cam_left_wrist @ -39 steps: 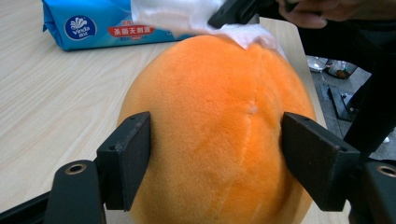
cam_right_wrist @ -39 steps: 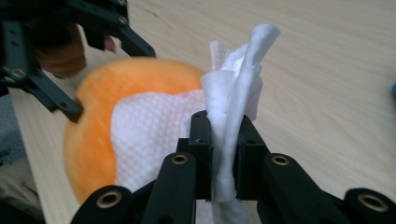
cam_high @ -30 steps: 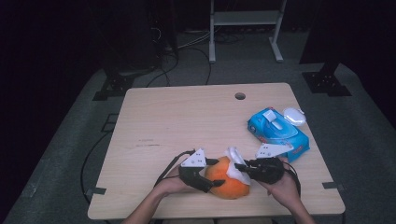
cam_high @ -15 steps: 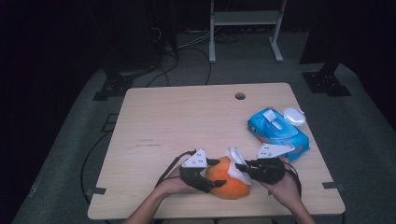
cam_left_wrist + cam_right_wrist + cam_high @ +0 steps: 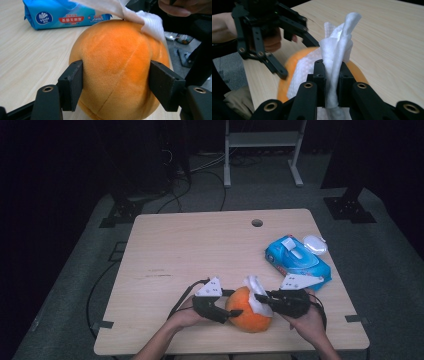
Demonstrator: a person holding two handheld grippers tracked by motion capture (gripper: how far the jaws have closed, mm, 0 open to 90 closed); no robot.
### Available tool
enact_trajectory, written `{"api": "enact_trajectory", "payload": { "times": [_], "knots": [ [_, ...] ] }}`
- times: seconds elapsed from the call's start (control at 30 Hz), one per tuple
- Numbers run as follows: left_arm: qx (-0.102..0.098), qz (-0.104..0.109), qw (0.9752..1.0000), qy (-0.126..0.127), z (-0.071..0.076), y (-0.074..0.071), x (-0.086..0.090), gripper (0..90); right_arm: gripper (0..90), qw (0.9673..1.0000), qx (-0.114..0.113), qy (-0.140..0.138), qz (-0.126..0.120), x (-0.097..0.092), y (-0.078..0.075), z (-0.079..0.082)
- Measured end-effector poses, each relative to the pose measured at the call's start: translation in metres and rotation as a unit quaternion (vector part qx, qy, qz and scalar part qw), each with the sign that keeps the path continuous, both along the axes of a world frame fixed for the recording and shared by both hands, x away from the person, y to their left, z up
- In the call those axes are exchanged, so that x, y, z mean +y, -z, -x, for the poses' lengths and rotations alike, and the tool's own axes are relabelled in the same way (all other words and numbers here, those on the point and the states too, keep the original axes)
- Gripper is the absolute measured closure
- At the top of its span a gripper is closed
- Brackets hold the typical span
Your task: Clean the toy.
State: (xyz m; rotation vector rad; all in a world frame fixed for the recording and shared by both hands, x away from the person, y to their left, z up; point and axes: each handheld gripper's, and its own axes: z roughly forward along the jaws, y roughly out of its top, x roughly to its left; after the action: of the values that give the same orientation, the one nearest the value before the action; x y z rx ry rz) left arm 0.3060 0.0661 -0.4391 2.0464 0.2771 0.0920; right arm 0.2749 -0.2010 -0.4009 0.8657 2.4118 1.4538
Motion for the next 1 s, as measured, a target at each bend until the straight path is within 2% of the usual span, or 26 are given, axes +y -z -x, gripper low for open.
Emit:
{"api": "enact_trajectory", "payload": {
  "times": [0.1, 0.13, 0.2, 0.3, 0.4, 0.47, 0.57, 0.63, 0.7, 0.77, 0.8, 0.87, 0.93, 1.0],
  "knots": [
    [-0.001, -0.005, 1.0000, 0.001, 0.000, 0.000, 0.002, 31.5, 79.7, 0.9999, -0.006, -0.005, 0.012, 0.006, 0.000, -0.001],
    [0.001, -0.004, 1.0000, 0.001, -0.001, 0.001, 0.003, 31.3, 79.7, 0.9999, -0.003, -0.003, 0.013, 0.005, 0.002, -0.003],
    [0.001, -0.004, 1.0000, 0.000, -0.001, 0.001, 0.004, 31.4, 79.7, 0.9995, -0.003, 0.010, 0.030, 0.000, 0.005, -0.005],
    [-0.008, -0.005, 0.9999, 0.004, 0.000, -0.001, 0.001, 31.4, 79.7, 0.9995, 0.006, 0.023, 0.019, -0.009, 0.007, -0.005],
    [-0.018, -0.009, 0.9998, 0.010, 0.004, -0.003, -0.003, 31.3, 79.6, 0.9999, 0.002, 0.012, -0.002, -0.006, 0.000, -0.002],
    [-0.017, -0.010, 0.9997, 0.011, 0.004, -0.003, -0.004, 31.1, 79.6, 1.0000, -0.005, 0.002, 0.004, 0.001, -0.004, 0.000],
    [0.004, -0.002, 1.0000, 0.009, 0.000, -0.001, 0.000, 26.3, 79.6, 0.9998, -0.003, -0.003, 0.022, 0.006, 0.000, -0.001],
    [0.034, 0.019, 0.9992, 0.002, -0.004, 0.001, 0.003, 19.5, 79.5, 0.9998, 0.012, -0.006, 0.016, 0.005, 0.003, -0.002],
    [0.059, 0.023, 0.9980, -0.007, -0.009, 0.005, 0.003, 13.5, 79.5, 0.9998, 0.017, -0.006, 0.012, 0.002, 0.005, -0.002],
    [0.081, 0.026, 0.9964, -0.005, -0.011, 0.008, 0.002, 12.3, 79.6, 0.9998, 0.017, -0.007, 0.011, 0.001, 0.005, -0.001],
    [0.085, 0.026, 0.9961, -0.002, -0.011, 0.010, 0.002, 14.8, 79.5, 0.9998, 0.017, -0.007, 0.011, 0.001, 0.005, -0.001],
    [0.072, 0.024, 0.9971, -0.002, -0.009, 0.010, 0.001, 24.0, 79.5, 0.9998, 0.017, -0.006, 0.013, 0.002, 0.005, -0.002],
    [0.047, 0.022, 0.9987, -0.004, -0.006, 0.006, 0.001, 32.5, 79.5, 0.9998, 0.016, -0.003, 0.013, 0.003, 0.005, -0.002],
    [0.022, 0.023, 0.9995, -0.003, -0.004, 0.001, 0.001, 36.2, 79.5, 0.9999, 0.007, 0.000, 0.010, 0.003, 0.002, -0.001]
  ]
}}
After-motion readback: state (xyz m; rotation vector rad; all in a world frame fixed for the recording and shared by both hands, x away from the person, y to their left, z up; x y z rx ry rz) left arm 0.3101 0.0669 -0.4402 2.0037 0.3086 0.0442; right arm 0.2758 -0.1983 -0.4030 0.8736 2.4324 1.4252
